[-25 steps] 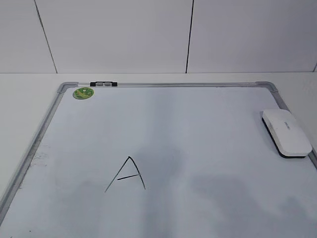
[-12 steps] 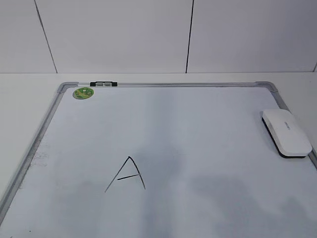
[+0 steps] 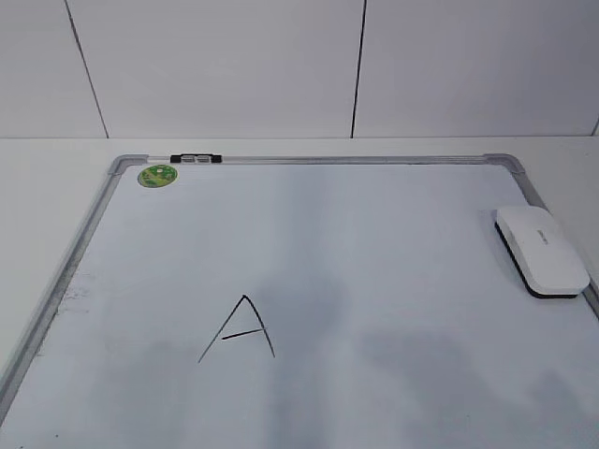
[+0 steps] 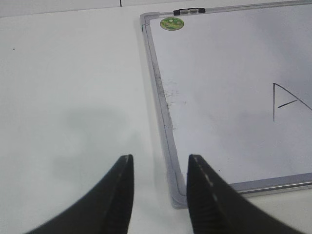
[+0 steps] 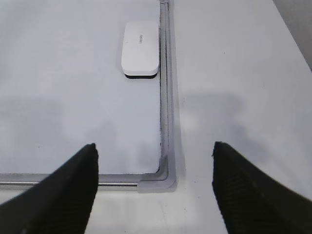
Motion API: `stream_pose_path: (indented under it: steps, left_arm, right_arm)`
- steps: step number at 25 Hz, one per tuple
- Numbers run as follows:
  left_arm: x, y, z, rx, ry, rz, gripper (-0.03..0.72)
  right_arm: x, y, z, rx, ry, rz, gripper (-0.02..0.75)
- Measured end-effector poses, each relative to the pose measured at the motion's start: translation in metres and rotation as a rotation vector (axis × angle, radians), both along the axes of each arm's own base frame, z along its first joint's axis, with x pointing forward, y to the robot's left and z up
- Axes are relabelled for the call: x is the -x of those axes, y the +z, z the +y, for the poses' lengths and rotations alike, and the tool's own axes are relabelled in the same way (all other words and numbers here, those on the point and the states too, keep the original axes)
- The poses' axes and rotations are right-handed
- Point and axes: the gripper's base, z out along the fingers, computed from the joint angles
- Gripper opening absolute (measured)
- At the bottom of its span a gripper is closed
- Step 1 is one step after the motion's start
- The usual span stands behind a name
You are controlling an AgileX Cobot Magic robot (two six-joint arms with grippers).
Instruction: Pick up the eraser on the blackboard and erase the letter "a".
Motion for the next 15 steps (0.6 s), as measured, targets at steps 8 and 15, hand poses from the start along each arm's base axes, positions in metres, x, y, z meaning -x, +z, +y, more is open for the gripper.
stream_pose_path:
  steps: [8, 15]
  left_arm:
    - [0.0000, 0.0000, 0.0000, 0.001, 0.001, 0.000, 0.269]
    - [0.0000, 0.0000, 0.0000, 0.001, 0.001, 0.000, 0.269]
  right_arm:
    - [0.0000, 0.0000, 0.0000, 0.000, 0.000, 0.000, 0.578]
    - [0.0000, 0.0000, 0.0000, 0.000, 0.000, 0.000, 0.578]
